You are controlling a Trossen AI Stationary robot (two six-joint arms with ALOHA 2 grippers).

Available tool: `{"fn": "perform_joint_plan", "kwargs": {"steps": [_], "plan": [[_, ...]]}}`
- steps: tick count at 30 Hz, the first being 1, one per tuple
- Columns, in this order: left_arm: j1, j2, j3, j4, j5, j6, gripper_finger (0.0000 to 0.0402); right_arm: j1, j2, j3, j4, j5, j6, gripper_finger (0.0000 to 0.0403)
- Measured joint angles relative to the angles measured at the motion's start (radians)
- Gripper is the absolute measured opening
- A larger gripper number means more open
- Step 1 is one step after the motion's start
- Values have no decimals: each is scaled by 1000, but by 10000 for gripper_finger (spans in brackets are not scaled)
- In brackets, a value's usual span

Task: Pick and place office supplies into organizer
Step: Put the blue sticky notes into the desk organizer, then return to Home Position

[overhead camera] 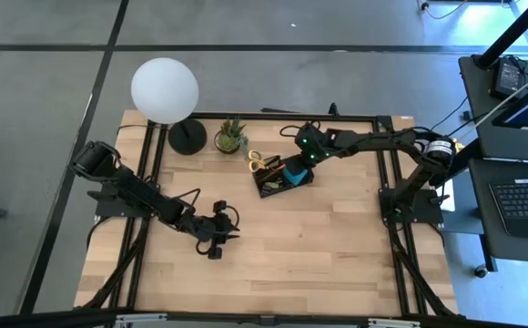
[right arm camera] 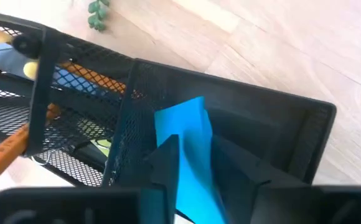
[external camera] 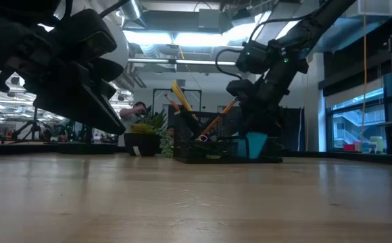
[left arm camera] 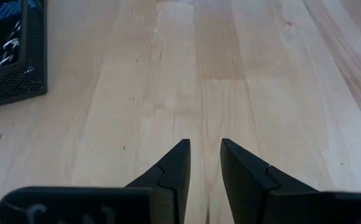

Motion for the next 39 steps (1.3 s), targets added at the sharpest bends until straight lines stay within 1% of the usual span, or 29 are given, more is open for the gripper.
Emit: {"fn": "perform_joint_plan", "kwargs": {"steps": [4, 8, 11, 14, 17, 19, 22, 24, 28, 32, 35, 37, 39], "plan": [[0, 0, 0, 0, 0, 8, 82, -4, 0, 5, -33, 0, -2, 125], [0, 0, 0, 0, 2, 22, 82, -14, -1, 57, -133, 0, -3, 140], [0, 0, 0, 0, 19, 16, 82, -19, -2, 116, -245, 5, -33, 142], [0, 0, 0, 0, 48, 14, 82, -19, -2, 181, -338, 41, -45, 141], [0, 0, 0, 0, 74, 14, 82, -15, -2, 247, -456, 68, -21, 140], [0, 0, 0, 0, 79, 15, 82, -4, -3, 291, -533, 105, 0, 140], [2, 0, 0, -2, 60, -55, 82, 23, -17, 343, -641, 136, 24, 140], [8, -3, 0, -24, 46, -91, 82, 53, -50, 362, -650, 185, 30, 139], [8, -29, 0, -95, 78, -53, 82, 118, -164, 373, -644, 266, 24, 139], [8, -48, 0, -104, 113, -38, 82, 203, -305, 377, -635, 349, -95, 139], [8, -48, 0, -105, 114, -32, 82, 247, -386, 376, -644, 350, -219, 139], [8, -47, 0, -109, 117, -28, 82, 278, -428, 371, -651, 355, -202, 139], [8, -50, 0, -115, 91, -34, 82, 309, -467, 341, -617, 384, -186, 139]]}}
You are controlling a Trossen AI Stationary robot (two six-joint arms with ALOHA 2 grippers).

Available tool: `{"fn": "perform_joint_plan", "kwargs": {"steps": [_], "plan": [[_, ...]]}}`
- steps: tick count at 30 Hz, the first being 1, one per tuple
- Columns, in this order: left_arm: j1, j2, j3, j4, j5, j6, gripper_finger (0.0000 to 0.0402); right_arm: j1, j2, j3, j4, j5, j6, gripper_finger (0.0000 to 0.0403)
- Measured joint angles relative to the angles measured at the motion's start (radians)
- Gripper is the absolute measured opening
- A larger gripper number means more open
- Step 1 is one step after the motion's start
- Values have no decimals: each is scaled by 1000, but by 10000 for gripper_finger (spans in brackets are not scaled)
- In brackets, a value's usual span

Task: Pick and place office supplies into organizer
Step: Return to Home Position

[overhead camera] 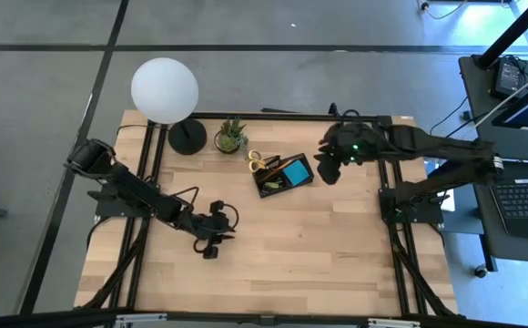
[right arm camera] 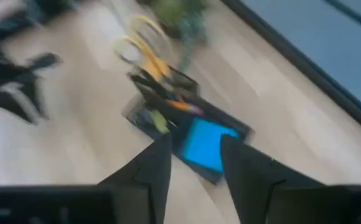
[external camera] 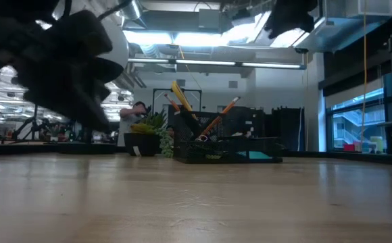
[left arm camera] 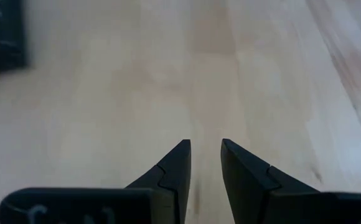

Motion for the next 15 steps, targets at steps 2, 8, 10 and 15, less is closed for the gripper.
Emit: {"fn": "perform_joint_plan", "kwargs": {"steps": [2, 8, 10, 15], "plan": [[1, -25, 0, 1, -50, 1, 82, 15, -36, -41, 83, 7, -26, 139], [28, -221, -45, 24, 11, 91, 82, 32, -189, -243, 316, -102, -121, 139], [44, -311, -90, 51, 23, 114, 82, 32, -265, -327, 407, -119, -142, 139], [97, -554, -215, 57, -30, 104, 82, 30, -477, -535, 516, -114, -181, 139]]}}
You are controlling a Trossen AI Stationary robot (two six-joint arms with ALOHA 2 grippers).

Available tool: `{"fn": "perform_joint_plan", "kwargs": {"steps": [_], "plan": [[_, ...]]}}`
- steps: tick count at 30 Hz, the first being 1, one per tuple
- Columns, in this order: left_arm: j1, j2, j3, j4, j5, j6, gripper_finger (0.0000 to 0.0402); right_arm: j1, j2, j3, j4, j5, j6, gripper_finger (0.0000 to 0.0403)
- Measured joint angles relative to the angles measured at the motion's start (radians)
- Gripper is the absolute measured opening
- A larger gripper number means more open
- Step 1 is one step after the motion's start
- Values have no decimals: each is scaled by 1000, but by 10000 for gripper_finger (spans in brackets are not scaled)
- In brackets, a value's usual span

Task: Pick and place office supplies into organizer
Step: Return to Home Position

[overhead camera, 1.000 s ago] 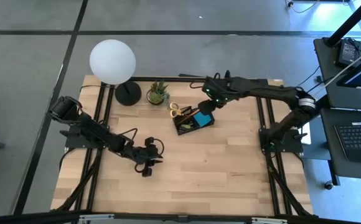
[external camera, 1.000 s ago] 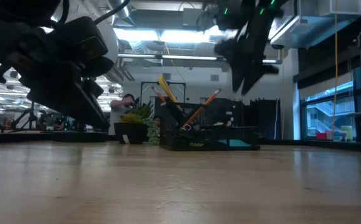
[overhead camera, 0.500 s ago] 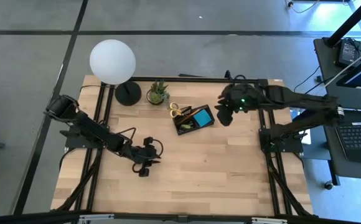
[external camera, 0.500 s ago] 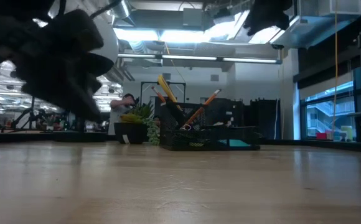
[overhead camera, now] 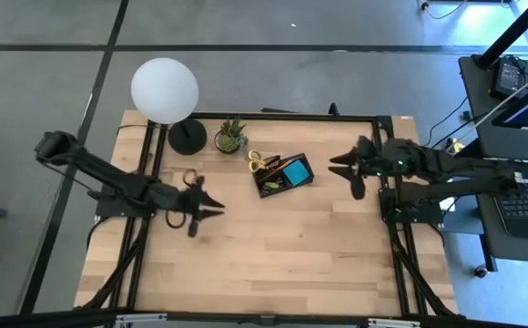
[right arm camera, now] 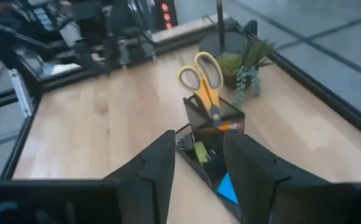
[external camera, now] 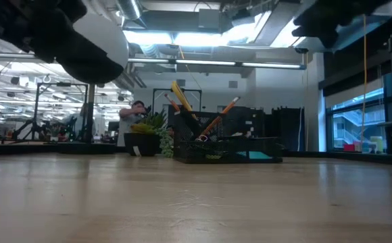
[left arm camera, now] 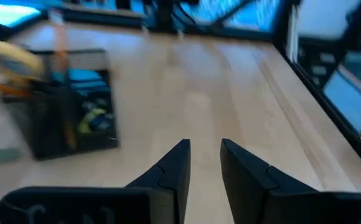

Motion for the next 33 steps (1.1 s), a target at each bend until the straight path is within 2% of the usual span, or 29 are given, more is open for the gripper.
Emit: {"fn": "perform_joint_plan", "kwargs": {"steps": [7, 13, 26, 33], "plan": [[65, -321, -126, 3, -1, 49, 82, 0, -266, -240, 166, 0, -63, 139], [113, -519, -194, 4, 1, 79, 82, 0, -435, -377, 235, -6, -104, 139], [182, -764, -232, -173, 34, 97, 82, 0, -674, -506, 235, -36, -103, 139], [228, -872, -232, -229, 40, 117, 82, 1, -731, -550, 243, -76, -105, 139]]}}
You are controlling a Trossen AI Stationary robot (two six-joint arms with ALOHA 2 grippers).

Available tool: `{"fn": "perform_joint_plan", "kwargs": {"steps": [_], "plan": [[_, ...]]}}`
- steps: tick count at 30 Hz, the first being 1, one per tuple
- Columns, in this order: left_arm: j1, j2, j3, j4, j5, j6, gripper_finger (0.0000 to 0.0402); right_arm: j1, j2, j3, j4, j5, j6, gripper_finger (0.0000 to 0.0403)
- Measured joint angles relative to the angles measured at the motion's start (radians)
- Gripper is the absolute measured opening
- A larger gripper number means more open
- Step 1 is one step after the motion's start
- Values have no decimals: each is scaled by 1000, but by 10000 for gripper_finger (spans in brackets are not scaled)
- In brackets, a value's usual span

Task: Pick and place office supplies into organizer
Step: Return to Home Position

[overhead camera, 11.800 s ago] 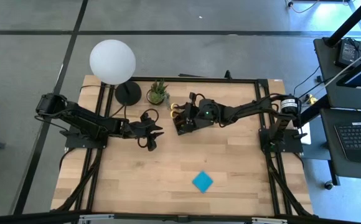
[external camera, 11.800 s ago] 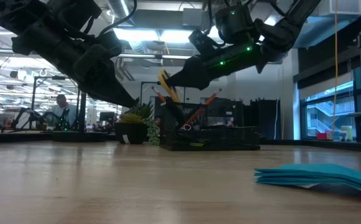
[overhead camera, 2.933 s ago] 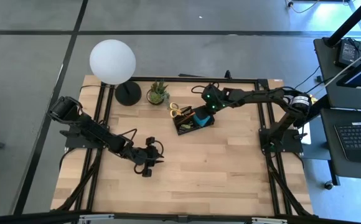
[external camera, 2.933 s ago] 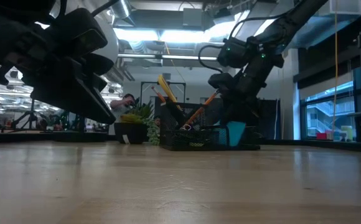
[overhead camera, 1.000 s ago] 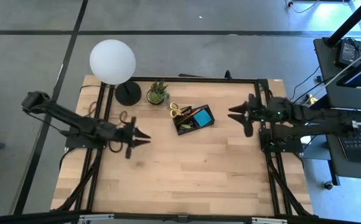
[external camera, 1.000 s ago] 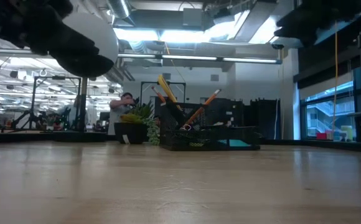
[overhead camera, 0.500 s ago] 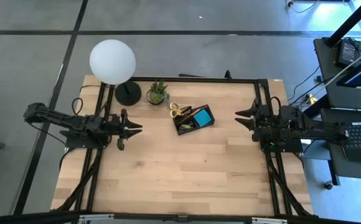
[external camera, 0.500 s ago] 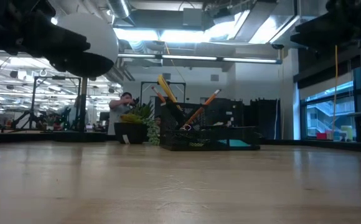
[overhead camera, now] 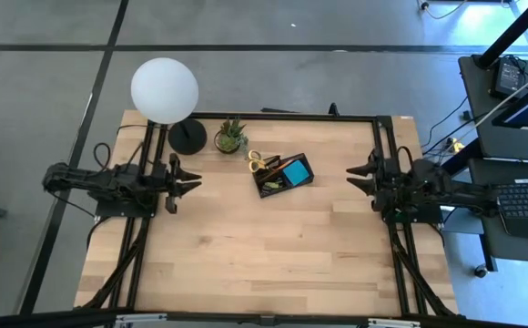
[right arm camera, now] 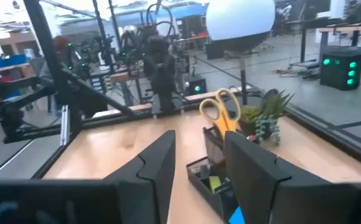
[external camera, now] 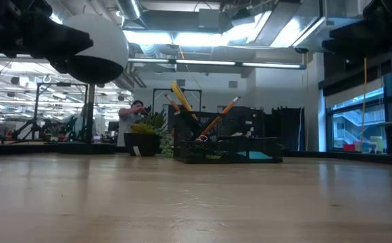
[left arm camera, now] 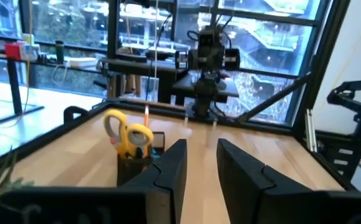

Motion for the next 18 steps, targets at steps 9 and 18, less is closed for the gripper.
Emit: {"fn": "perform_joint_plan", "kwargs": {"steps": [9, 18], "plan": [[51, -64, 0, -86, 42, 2, 82, 0, 0, -75, 91, -4, -26, 139], [56, -64, 0, -110, 42, -3, 82, 0, 1, -193, 256, -5, -48, 139]]}}
